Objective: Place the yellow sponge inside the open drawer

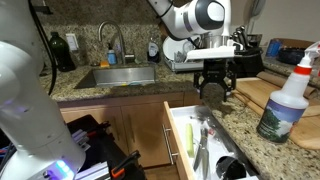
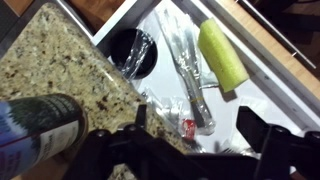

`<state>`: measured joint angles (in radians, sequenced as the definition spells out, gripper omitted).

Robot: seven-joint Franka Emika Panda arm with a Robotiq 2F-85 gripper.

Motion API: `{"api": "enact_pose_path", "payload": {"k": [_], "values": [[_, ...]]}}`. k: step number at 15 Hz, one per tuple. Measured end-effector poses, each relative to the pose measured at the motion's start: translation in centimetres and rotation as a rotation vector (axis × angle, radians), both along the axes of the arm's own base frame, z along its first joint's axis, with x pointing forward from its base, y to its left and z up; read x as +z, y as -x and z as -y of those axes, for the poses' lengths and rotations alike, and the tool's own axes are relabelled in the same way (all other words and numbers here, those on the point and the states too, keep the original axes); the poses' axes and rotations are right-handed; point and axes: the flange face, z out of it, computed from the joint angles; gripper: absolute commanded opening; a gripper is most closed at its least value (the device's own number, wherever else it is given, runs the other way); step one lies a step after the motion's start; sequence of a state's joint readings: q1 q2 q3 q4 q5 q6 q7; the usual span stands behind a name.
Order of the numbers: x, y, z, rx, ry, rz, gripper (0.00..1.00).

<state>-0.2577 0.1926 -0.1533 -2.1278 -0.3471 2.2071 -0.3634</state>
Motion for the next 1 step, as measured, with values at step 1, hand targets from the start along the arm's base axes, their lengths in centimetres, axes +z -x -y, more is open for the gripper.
{"api": "enact_pose_path", "payload": {"k": [1], "values": [[1.32,-0.35,-0.06,0.003,0.021,0.046,1.00]]}}
